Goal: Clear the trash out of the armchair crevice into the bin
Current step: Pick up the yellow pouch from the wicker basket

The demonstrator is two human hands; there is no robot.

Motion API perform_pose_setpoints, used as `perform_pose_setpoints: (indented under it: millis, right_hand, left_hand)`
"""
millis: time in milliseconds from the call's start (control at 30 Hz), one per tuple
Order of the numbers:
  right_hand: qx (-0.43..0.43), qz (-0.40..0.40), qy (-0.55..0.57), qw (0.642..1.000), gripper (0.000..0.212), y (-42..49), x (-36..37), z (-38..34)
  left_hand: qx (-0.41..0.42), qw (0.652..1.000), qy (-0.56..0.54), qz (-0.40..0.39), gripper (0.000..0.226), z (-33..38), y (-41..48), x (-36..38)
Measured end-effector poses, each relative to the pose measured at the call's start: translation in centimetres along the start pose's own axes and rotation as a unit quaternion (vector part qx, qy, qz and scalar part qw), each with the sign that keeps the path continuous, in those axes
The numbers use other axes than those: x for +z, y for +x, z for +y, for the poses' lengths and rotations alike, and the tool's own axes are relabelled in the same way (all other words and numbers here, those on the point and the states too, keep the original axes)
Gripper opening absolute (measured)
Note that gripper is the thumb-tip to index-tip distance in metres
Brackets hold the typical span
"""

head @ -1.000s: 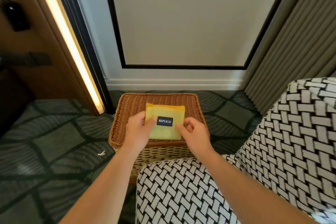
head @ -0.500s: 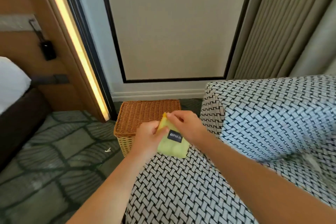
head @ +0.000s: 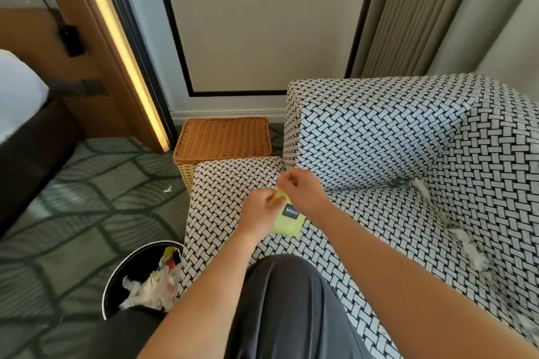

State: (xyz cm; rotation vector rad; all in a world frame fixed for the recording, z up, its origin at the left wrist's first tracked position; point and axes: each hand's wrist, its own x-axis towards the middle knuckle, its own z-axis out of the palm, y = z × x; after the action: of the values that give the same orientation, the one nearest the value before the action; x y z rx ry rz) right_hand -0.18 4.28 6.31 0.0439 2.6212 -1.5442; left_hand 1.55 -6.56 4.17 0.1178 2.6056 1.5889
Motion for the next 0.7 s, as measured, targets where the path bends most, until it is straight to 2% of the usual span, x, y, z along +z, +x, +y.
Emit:
perform_pose_setpoints:
  millis: [167,333,567,700]
  right_hand:
    - [0.007,0.046,-0.034,0.998,0.020,-1.5,0.3,0.9]
    - [0.013,0.050,-0.096,0.994,0.014,-1.4,1.2,0.8]
    - [0.026,-0.006,-0.142,0.990,0.013,-1.0,-0.5,1.2]
    - [0.096,0.010,-0.171,0.981,0.012,-1.0,-2.8,4.0]
  left_hand:
    - [-0.020,0.991,-0.067,0.111,0.040,-0.7,-1.7,3.0]
    - [0.004,0.986,-0.017,0.168,0.012,-1.7,-2.0,3.5]
    - [0.015,0.977,0.043,0.210,0.020,-2.8,-1.9,3.5]
    - [0.017,0.974,0.033,0.223,0.024,-3.5,-2.3,3.3]
